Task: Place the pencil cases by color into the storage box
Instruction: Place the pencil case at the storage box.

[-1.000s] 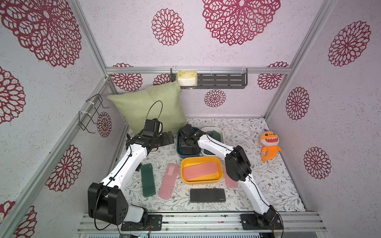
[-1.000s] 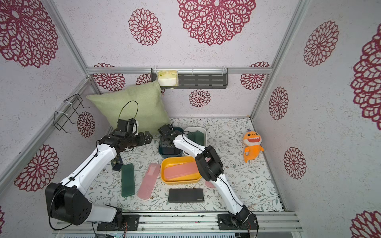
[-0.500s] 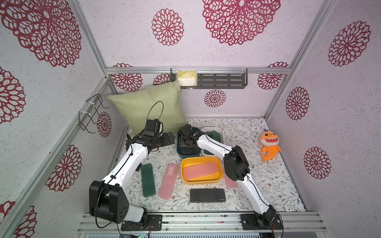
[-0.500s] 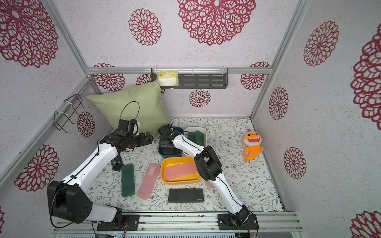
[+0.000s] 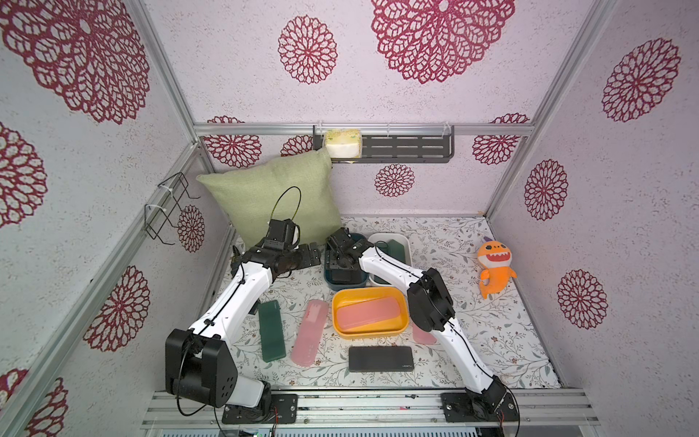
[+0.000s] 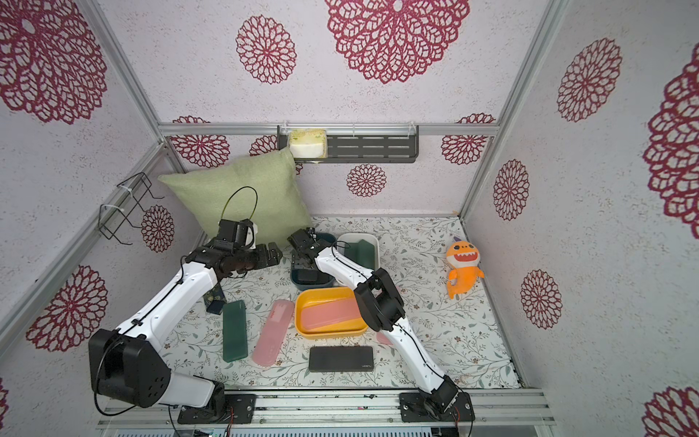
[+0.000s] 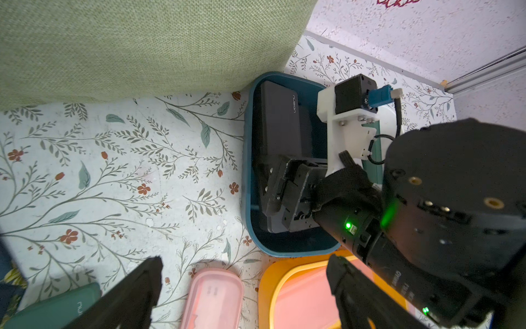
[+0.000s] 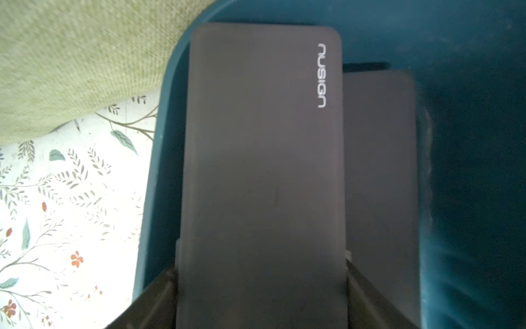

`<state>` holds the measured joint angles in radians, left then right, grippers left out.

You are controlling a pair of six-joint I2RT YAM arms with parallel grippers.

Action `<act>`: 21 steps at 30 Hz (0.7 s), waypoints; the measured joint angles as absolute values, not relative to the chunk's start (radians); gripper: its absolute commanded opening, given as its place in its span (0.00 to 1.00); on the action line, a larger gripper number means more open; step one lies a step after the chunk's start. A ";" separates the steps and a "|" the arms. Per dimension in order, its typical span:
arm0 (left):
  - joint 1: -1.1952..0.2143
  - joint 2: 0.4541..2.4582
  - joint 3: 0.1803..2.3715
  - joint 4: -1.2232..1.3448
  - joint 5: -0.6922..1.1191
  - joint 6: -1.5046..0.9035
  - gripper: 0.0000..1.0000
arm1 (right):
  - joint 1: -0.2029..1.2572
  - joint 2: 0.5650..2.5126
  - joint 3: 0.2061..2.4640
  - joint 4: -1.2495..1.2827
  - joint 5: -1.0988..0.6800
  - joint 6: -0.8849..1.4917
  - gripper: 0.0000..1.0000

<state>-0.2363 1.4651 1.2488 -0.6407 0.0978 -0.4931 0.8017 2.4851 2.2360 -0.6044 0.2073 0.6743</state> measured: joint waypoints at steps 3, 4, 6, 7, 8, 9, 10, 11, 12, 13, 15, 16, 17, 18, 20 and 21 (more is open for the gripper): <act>-0.236 1.468 1.249 -0.641 0.101 -0.491 0.97 | 0.803 2.495 2.251 -0.602 0.211 0.674 0.85; -0.236 1.468 1.249 -0.641 0.101 -0.491 0.97 | 0.803 2.495 2.252 -0.602 0.211 0.674 0.86; -0.236 1.468 1.249 -0.641 0.104 -0.490 0.97 | 0.804 2.495 2.253 -0.603 0.213 0.674 0.88; -0.236 1.468 1.249 -0.641 0.105 -0.491 0.97 | 0.804 2.495 2.253 -0.603 0.214 0.673 0.88; -0.236 1.468 1.249 -0.641 0.106 -0.491 0.97 | 0.803 2.495 2.253 -0.604 0.215 0.673 0.89; -0.236 1.468 1.249 -0.641 0.108 -0.491 0.97 | 0.803 2.495 2.253 -0.604 0.217 0.673 0.89; -0.236 1.468 1.249 -0.641 0.111 -0.491 0.97 | 0.803 2.495 2.253 -0.604 0.218 0.673 0.89; -0.236 1.468 1.249 -0.641 0.115 -0.491 0.97 | 0.804 2.495 2.253 -0.604 0.222 0.673 0.89; -0.236 1.468 1.249 -0.641 0.117 -0.491 0.97 | 0.804 2.495 2.253 -0.604 0.224 0.673 0.89; -0.236 1.468 1.249 -0.641 0.119 -0.491 0.97 | 0.804 2.495 2.253 -0.604 0.225 0.673 0.89; -0.236 1.468 1.249 -0.641 0.121 -0.491 0.97 | 0.804 2.495 2.253 -0.604 0.226 0.673 0.89; -0.236 1.468 1.249 -0.641 0.122 -0.491 0.97 | 0.804 2.495 2.253 -0.604 0.227 0.673 0.90; -0.236 1.468 1.249 -0.641 0.122 -0.491 0.97 | 0.804 2.495 2.253 -0.604 0.228 0.673 0.89; -0.236 1.468 1.249 -0.641 0.122 -0.491 0.97 | 0.804 2.495 2.253 -0.604 0.228 0.673 0.89; -0.236 1.468 1.249 -0.646 0.120 -0.495 0.97 | 0.804 2.495 2.253 -0.605 0.229 0.670 0.90; -0.236 1.468 1.249 -0.650 0.118 -0.497 0.97 | 0.805 2.495 2.253 -0.606 0.231 0.669 0.90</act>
<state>-0.2363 1.4685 1.2491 -0.6498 0.1184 -0.4969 0.8047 2.4947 2.2532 -0.6060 0.2314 0.6685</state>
